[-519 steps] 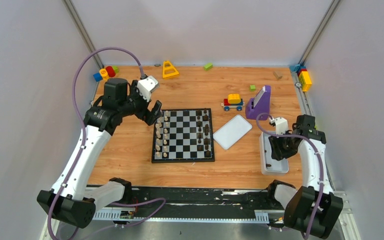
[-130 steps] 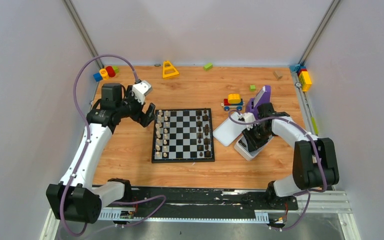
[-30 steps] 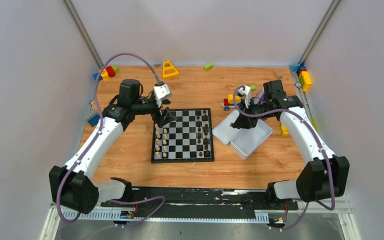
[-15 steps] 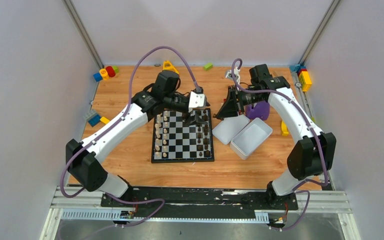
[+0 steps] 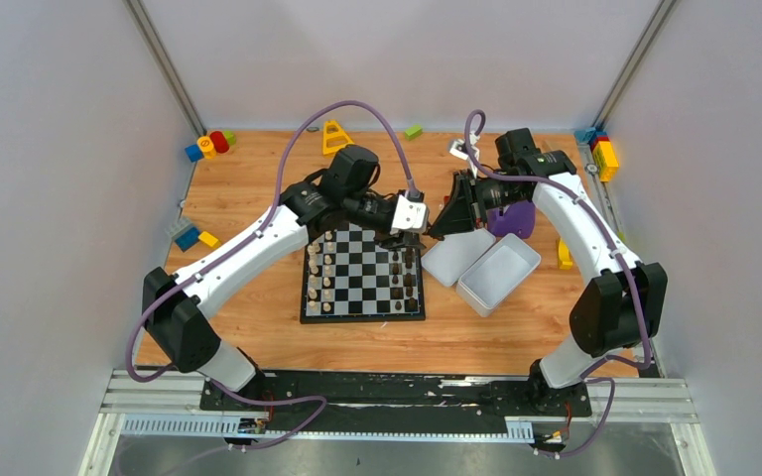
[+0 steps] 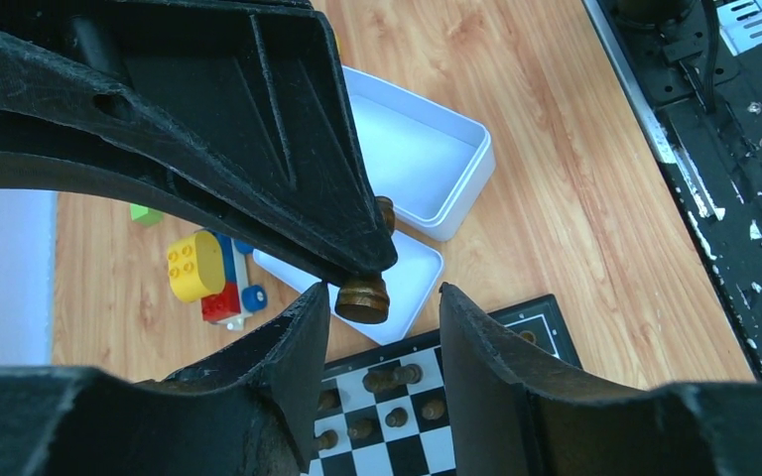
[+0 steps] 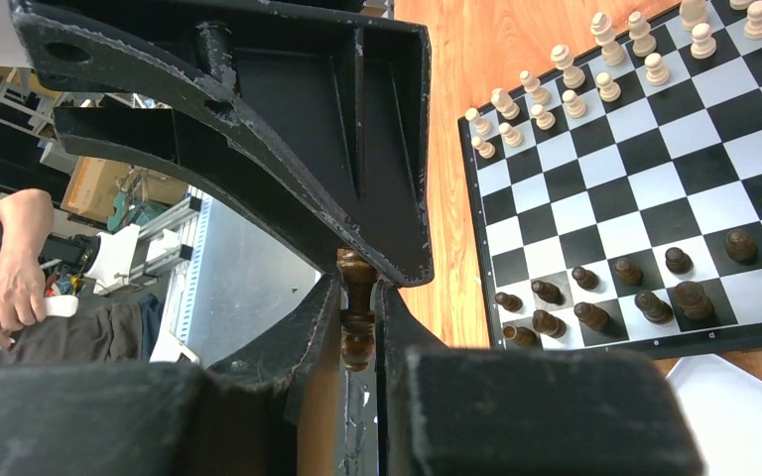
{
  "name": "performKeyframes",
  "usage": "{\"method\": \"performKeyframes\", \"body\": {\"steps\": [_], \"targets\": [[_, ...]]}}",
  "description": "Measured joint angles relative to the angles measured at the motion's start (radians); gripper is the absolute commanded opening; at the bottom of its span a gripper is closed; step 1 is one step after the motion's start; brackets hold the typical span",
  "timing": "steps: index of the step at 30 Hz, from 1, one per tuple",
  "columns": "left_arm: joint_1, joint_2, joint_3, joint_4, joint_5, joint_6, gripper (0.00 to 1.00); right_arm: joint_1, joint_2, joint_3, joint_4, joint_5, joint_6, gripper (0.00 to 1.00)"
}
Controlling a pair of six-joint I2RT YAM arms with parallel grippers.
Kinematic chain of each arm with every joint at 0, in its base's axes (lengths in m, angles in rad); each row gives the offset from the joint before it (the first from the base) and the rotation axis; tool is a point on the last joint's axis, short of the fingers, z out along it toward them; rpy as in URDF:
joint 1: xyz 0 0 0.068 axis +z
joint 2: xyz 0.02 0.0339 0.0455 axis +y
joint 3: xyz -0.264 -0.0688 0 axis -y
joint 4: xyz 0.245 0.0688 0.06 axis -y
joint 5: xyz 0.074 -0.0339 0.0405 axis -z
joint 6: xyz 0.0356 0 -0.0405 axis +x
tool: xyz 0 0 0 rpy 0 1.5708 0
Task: Set up the chess pieces on the board
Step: Place the chess piece on the chessboard.
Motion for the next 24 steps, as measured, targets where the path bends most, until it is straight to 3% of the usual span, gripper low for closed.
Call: {"method": "performKeyframes", "body": {"steps": [14, 24], "targets": [[-0.01, 0.01, 0.016, 0.001, -0.047, -0.006, 0.42, 0.0, 0.016, 0.0, -0.009, -0.001, 0.004, 0.0], [-0.014, 0.013, 0.022, 0.0, -0.07, -0.009, 0.19, 0.0, 0.023, -0.001, -0.018, 0.002, 0.011, 0.03]]}}
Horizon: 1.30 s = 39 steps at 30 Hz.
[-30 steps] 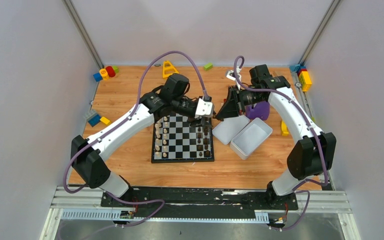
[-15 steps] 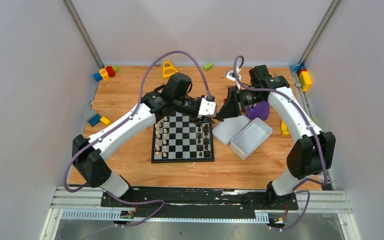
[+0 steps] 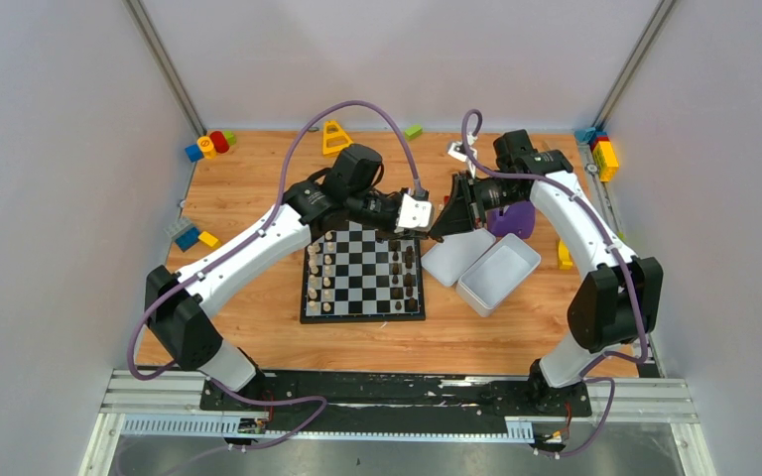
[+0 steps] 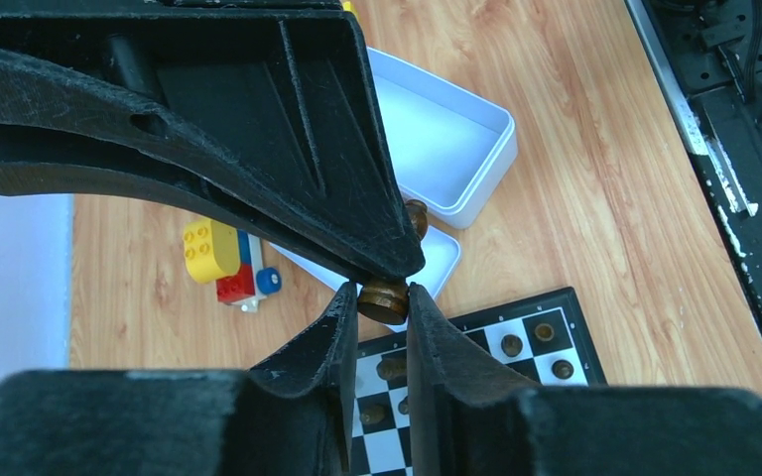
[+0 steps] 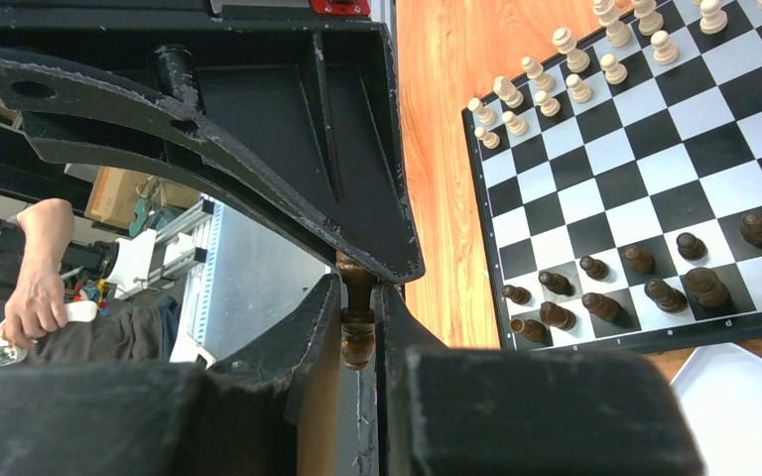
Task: Set up the chess pieces on the board
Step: Place the chess piece on the chessboard.
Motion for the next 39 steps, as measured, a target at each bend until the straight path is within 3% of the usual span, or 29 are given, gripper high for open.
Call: {"method": "performKeyframes", "body": {"steps": [2, 4, 7, 10, 13, 23, 28, 39], "targets": [[-0.001, 0.001, 0.0, -0.002, -0.005, -0.001, 0.03, 0.0, 0.005, 0.0, 0.0, 0.0, 0.006, 0.06], [-0.002, 0.002, 0.0, -0.006, -0.008, -0.001, 0.0, 0.0, 0.007, 0.0, 0.0, 0.002, 0.014, 0.1], [-0.004, 0.002, 0.0, -0.006, -0.015, -0.008, 0.0, 0.0, 0.007, 0.001, 0.0, 0.01, 0.027, 0.12], [-0.005, 0.001, -0.007, 0.008, -0.024, -0.028, 0.0, 0.0, 0.007, 0.006, 0.0, 0.024, 0.05, 0.24], [-0.006, -0.006, -0.027, 0.043, -0.037, -0.059, 0.0, -0.009, 0.007, 0.018, 0.005, 0.046, 0.075, 0.29], [-0.011, -0.042, -0.105, 0.129, -0.074, -0.174, 0.0, -0.071, 0.007, 0.045, 0.033, 0.085, 0.138, 0.35], [0.018, -0.058, -0.155, 0.237, -0.103, -0.304, 0.0, -0.1, 0.001, 0.044, 0.063, 0.087, 0.179, 0.41], [0.101, -0.066, -0.273, 0.542, -0.109, -0.682, 0.0, -0.108, -0.092, -0.046, 0.343, 0.091, 0.4, 0.42]]}}
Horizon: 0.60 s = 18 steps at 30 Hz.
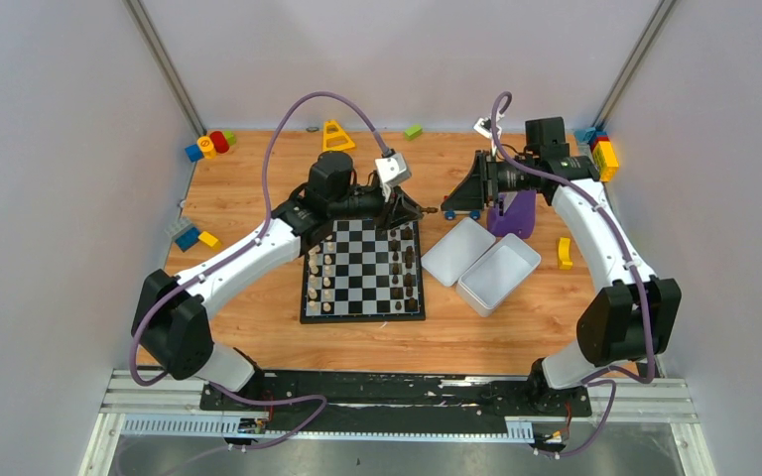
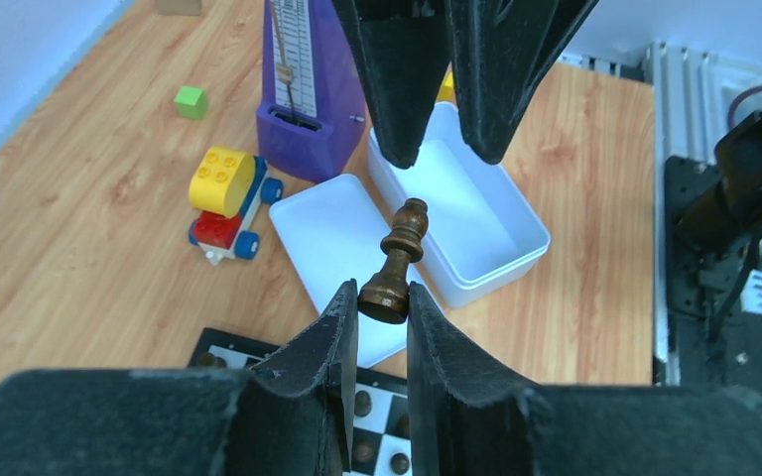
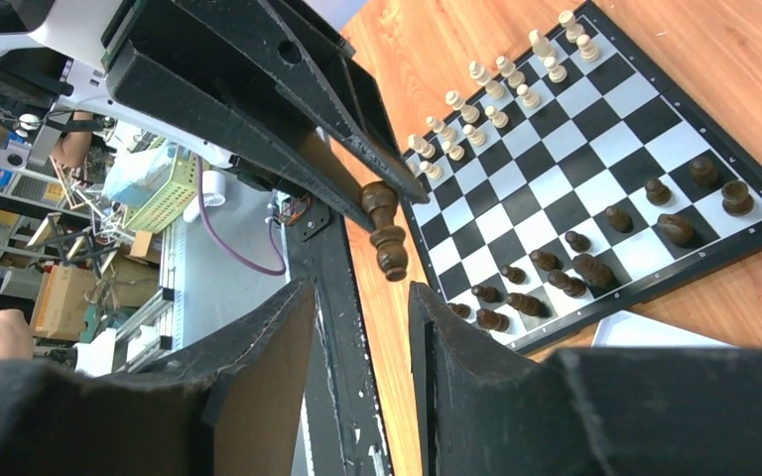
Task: Set up the chess pieces on the board
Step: Place the chess piece on the chessboard.
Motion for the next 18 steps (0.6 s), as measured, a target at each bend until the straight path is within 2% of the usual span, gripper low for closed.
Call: {"method": "performKeyframes", "body": {"steps": [5, 11, 18], "targets": [[0.005, 0.0, -0.024, 0.092, 0.01, -0.114, 0.0, 0.0, 0.0, -0.024, 0.093, 0.02, 0.088, 0.43], [0.006, 0.0, -0.027, 0.168, 0.023, -0.18, 0.0, 0.0, 0.0, -0.044, 0.157, 0.026, 0.156, 0.43], [0.006, 0.002, -0.031, 0.2, 0.024, -0.208, 0.0, 0.002, 0.0, -0.046, 0.21, -0.015, 0.206, 0.35]]}}
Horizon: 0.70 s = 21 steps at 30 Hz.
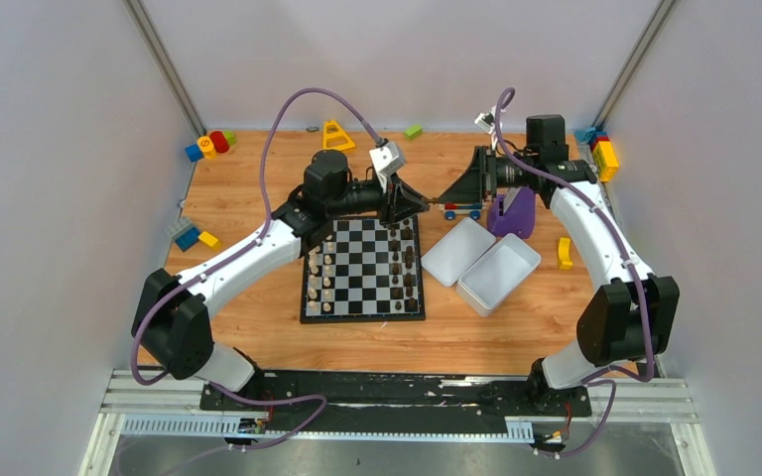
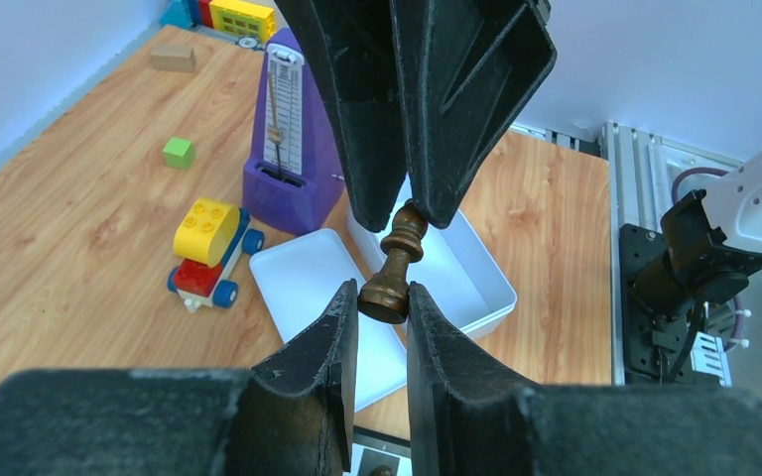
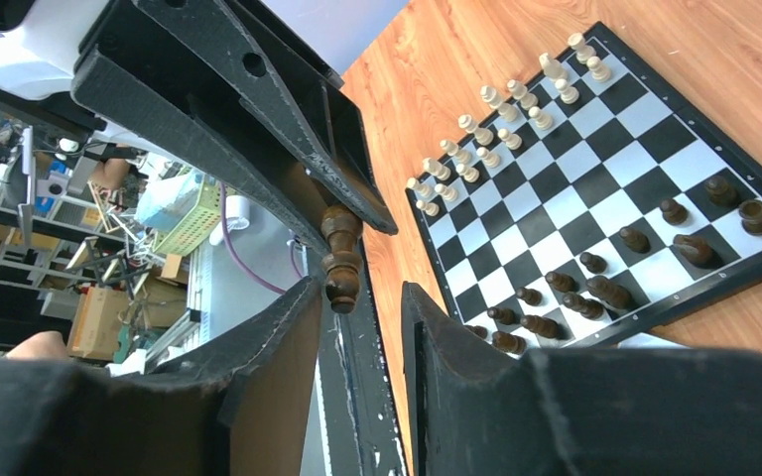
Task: Set up the chess pieces on the board
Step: Place the chess piece on the chessboard.
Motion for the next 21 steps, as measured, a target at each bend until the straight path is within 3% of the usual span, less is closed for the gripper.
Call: {"method": "performKeyframes", "body": {"steps": [9, 20, 21], "targets": [[0.0, 0.0, 0.0, 0.01, 0.0, -0.004, 0.0, 0.026, 0.004, 0.0, 0.029, -0.03, 0.028, 0.27], [0.0, 0.002, -0.004, 0.024, 0.002, -0.003, 0.0, 0.032, 0.018, 0.0, 0.033, -0.045, 0.037, 0.0], [0.0, 0.002, -0.006, 0.025, 0.002, -0.002, 0.06, 0.032, 0.018, 0.0, 0.033, -0.045, 0.037, 0.0]]}}
